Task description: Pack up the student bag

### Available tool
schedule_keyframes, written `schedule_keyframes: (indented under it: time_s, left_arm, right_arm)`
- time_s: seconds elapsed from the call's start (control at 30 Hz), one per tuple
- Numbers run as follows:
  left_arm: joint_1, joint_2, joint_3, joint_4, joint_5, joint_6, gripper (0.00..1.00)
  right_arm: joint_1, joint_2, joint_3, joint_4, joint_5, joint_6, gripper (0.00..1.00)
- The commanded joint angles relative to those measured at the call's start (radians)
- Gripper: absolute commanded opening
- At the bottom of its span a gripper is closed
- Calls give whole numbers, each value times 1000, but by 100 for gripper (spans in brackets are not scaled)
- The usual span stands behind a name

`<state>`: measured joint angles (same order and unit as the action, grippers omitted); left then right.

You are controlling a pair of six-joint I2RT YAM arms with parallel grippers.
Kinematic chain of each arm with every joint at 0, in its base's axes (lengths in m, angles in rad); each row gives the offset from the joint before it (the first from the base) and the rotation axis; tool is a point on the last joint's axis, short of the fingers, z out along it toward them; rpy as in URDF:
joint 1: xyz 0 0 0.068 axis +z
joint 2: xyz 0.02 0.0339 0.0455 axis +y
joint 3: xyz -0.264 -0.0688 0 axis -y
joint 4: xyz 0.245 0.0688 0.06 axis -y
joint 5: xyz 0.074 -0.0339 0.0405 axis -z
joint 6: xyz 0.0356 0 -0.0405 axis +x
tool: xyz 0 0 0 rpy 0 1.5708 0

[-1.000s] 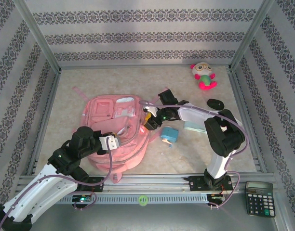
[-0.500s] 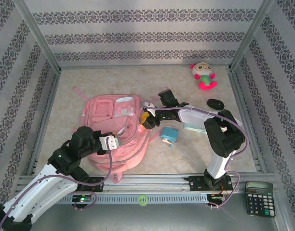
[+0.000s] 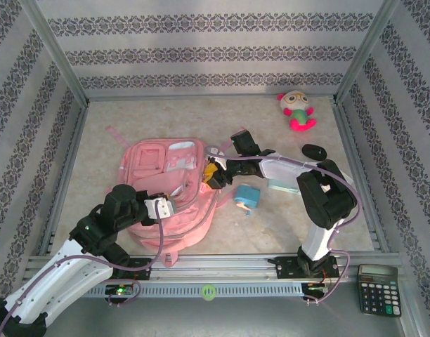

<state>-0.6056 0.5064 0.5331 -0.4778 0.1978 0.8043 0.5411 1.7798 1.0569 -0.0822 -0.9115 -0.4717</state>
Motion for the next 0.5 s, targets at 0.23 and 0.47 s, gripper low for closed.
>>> schedule_keyframes:
  time_s: [0.23, 0.47]
  left_arm:
    - [10, -6, 4, 102, -42, 56, 0]
    - [10, -6, 11, 110, -12, 51, 0]
  right_arm:
    - [39, -50, 16, -203, -172, -115, 31]
    - [28, -23, 19, -79, -125, 123, 41]
